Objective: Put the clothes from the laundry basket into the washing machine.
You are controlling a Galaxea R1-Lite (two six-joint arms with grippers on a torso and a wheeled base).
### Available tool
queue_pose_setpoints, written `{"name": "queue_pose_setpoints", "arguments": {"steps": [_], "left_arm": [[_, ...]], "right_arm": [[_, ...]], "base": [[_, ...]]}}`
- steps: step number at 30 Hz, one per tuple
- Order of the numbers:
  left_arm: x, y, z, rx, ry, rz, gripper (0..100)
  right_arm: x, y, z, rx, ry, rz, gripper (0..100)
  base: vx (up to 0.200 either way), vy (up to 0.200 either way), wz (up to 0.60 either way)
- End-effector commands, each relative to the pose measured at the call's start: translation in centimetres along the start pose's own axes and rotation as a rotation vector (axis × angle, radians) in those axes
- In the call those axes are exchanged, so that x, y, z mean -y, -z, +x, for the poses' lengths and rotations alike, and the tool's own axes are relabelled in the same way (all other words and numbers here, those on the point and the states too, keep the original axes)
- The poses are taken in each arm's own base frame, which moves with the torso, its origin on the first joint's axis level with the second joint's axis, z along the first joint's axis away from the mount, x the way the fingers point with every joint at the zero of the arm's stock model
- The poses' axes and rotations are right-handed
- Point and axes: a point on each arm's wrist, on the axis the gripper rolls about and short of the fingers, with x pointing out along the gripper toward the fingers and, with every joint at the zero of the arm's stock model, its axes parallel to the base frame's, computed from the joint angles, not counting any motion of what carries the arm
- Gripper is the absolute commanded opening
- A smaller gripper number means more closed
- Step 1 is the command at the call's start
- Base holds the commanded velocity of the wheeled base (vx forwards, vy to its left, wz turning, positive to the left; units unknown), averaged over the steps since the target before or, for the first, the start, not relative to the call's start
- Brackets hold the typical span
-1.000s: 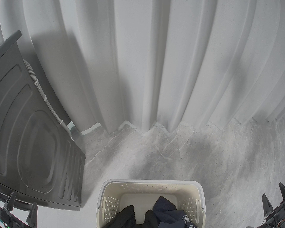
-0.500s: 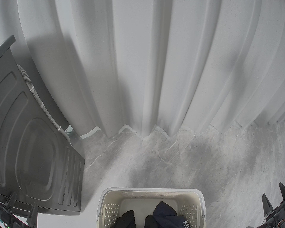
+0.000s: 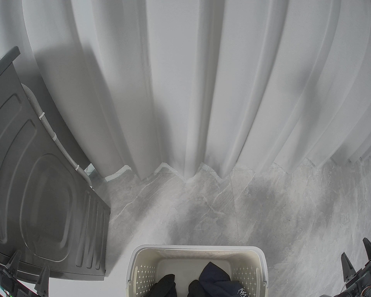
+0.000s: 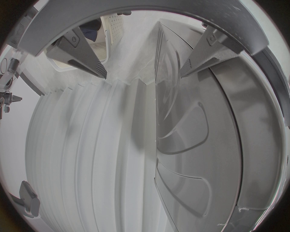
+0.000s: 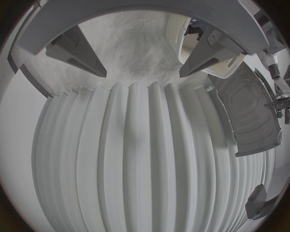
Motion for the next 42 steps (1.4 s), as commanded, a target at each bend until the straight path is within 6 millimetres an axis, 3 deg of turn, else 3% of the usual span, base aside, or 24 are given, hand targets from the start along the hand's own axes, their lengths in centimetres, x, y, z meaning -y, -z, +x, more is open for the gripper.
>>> {"name": "queue_pose_setpoints", "arguments": {"steps": [1, 13, 42], "left_arm": [[-0.03, 0.54, 0.0, -0.002, -0.001, 0.0, 100], [-0.03, 0.54, 0.0, -0.002, -0.001, -0.001, 100], [-0.03, 0.53, 0.02, -0.004, -0.002, -0.001, 100]], "right_arm": [[0.0, 0.47, 0.05, -0.007, -0.002, 0.0, 100], [0.0, 0.51, 0.06, -0.009, -0.002, 0.0, 100], [-0.01, 0.51, 0.06, -0.009, -0.006, 0.0, 100]], "base": [[0.0, 0.0, 0.0], [0.0, 0.0, 0.0], [-0.2, 0.0, 0.0]]}}
